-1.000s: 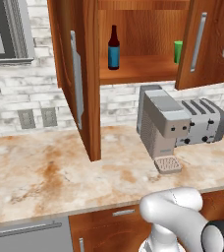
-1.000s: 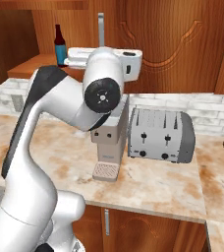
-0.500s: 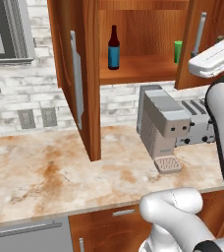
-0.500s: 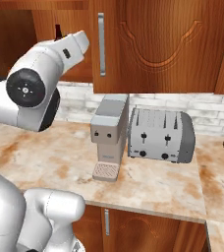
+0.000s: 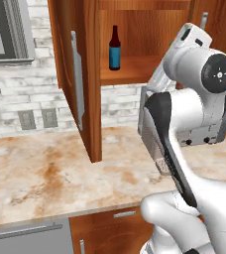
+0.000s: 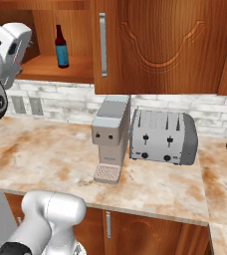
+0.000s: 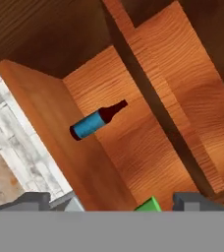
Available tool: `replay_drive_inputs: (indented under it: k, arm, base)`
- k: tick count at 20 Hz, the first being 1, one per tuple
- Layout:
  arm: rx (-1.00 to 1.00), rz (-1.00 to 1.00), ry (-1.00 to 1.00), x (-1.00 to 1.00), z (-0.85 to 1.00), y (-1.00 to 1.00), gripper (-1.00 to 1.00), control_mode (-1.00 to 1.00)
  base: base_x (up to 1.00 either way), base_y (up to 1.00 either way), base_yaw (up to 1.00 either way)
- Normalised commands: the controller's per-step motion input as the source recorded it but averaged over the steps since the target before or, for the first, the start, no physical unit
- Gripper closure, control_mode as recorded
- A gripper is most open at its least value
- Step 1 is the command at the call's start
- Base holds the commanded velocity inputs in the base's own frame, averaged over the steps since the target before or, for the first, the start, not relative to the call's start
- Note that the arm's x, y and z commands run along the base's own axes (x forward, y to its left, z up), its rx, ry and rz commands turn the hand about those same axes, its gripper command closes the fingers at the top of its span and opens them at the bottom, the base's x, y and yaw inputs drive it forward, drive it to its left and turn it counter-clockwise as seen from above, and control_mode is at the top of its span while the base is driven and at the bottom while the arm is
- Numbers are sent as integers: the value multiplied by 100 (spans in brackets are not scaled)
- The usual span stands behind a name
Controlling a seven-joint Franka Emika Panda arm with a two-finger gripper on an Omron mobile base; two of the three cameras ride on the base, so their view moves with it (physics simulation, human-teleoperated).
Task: Open the cabinet directly in front. Then move the beer and the cup to the dining counter with the candle on it.
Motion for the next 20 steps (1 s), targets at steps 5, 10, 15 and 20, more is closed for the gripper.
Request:
replay_drive_inputs:
  k: [5, 10, 15, 20]
  arm:
    - [-19, -4, 12, 23, -14, 15, -100, -100]
    - [-2, 0, 4, 55, -14, -69, -100, -100]
    - [-1, 2, 6, 96, -32, -62, -100, -100]
    - [-1, -16, 2, 99, -34, -27, -100, -100]
  base:
    - [0, 0, 0]
    - [0, 0, 0]
    - [0, 0, 0]
    - [0, 0, 0]
